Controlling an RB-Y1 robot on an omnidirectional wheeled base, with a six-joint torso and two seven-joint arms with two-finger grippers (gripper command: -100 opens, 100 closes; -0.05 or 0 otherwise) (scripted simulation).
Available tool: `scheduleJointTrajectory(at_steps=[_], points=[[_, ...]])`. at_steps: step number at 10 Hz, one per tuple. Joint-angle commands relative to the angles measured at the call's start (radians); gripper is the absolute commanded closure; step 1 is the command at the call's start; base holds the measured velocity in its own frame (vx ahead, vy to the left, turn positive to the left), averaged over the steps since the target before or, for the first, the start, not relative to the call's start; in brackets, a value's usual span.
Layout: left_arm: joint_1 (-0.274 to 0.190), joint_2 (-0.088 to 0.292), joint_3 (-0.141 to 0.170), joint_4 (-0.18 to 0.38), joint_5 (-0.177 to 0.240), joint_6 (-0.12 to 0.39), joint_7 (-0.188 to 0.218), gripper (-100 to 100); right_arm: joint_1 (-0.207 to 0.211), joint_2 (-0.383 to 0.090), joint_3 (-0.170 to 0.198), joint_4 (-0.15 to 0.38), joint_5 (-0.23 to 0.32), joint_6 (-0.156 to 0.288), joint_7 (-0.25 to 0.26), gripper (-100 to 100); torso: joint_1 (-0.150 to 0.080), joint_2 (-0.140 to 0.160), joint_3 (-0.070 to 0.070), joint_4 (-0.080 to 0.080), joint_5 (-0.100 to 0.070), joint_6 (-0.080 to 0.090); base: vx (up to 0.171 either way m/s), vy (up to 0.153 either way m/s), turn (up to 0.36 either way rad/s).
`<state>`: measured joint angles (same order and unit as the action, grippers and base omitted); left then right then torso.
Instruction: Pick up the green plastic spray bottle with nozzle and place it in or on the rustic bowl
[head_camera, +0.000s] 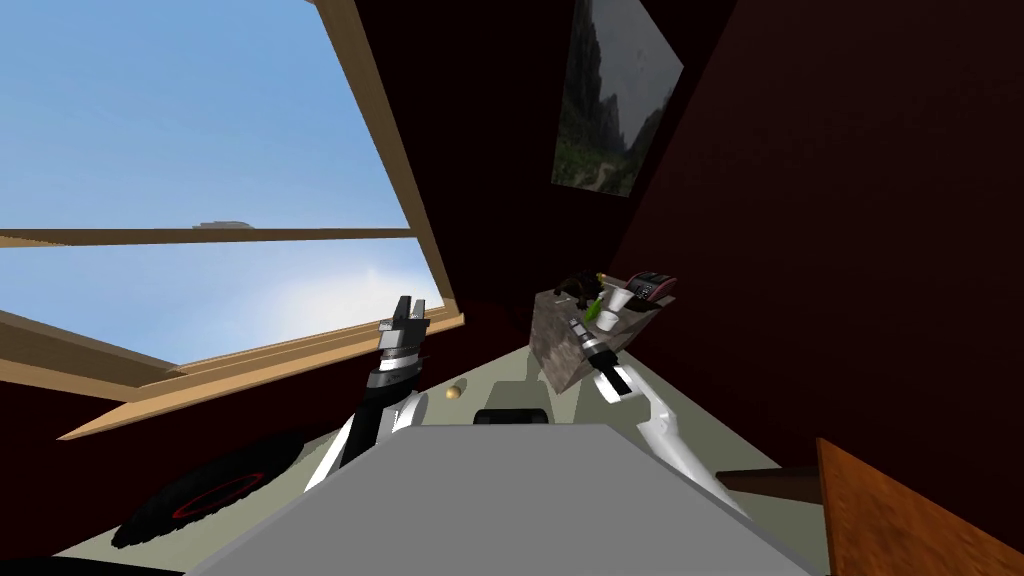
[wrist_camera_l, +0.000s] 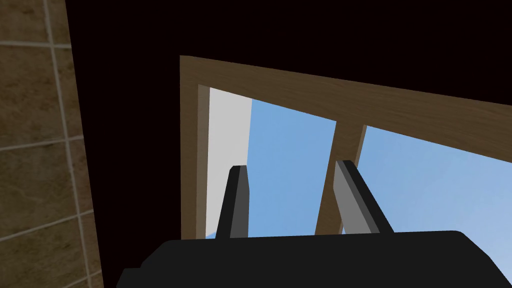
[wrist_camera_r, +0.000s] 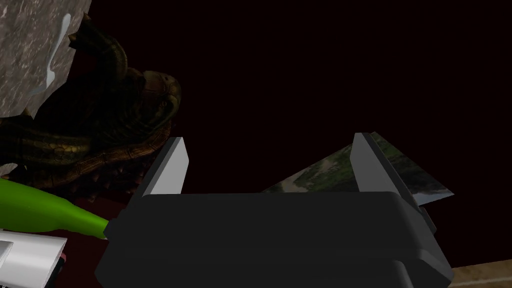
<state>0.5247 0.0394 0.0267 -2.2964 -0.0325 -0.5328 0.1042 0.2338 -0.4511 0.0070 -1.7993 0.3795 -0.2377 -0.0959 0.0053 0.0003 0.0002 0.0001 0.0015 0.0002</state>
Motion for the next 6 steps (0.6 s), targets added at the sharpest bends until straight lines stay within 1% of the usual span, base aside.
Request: scheduleJointTrajectory(at_steps=[1, 2, 3, 4, 5, 6], points=[[0.000, 0.000, 0.000, 0.000, 0.000, 0.000, 0.000, 0, -0.018, -0.041, -0.008, 0.050, 0.025, 0.021, -0.015, -100, 0.000, 0.000, 0.000, 0.000, 0.000, 0.000, -0.024, 0.112, 0.067], [0.000, 0.000, 0.000, 0.000, 0.000, 0.000, 0.000, 0, -0.038, -0.072, -0.015, 0.087, 0.048, 0.040, -0.025, -100, 0.001, 0.001, 0.001, 0.000, 0.000, 0.000, 0.000, 0.143, 0.096], [0.000, 0.000, 0.000, 0.000, 0.000, 0.000, 0.000, 0, -0.038, -0.072, -0.015, 0.118, 0.048, 0.040, -0.025, -100, 0.003, 0.000, 0.000, 0.000, 0.001, 0.000, 0.010, 0.109, 0.022], [0.000, 0.000, 0.000, 0.000, 0.000, 0.000, 0.000, 0, -0.038, -0.072, -0.015, 0.118, 0.048, 0.040, -0.025, -100, 0.002, 0.000, 0.000, 0.000, 0.000, 0.000, -0.006, 0.052, -0.018], [0.000, 0.000, 0.000, 0.000, 0.000, 0.000, 0.000, 0, -0.057, -0.103, -0.024, 0.156, 0.072, 0.061, -0.035, -100, -0.002, 0.000, 0.000, 0.000, 0.000, 0.000, -0.019, 0.074, 0.076], [0.000, 0.000, 0.000, 0.000, 0.000, 0.000, 0.000, 0, -0.057, -0.103, -0.024, 0.177, 0.072, 0.061, -0.035, -100, -0.001, 0.001, 0.001, 0.000, 0.000, 0.000, -0.003, 0.070, 0.042]])
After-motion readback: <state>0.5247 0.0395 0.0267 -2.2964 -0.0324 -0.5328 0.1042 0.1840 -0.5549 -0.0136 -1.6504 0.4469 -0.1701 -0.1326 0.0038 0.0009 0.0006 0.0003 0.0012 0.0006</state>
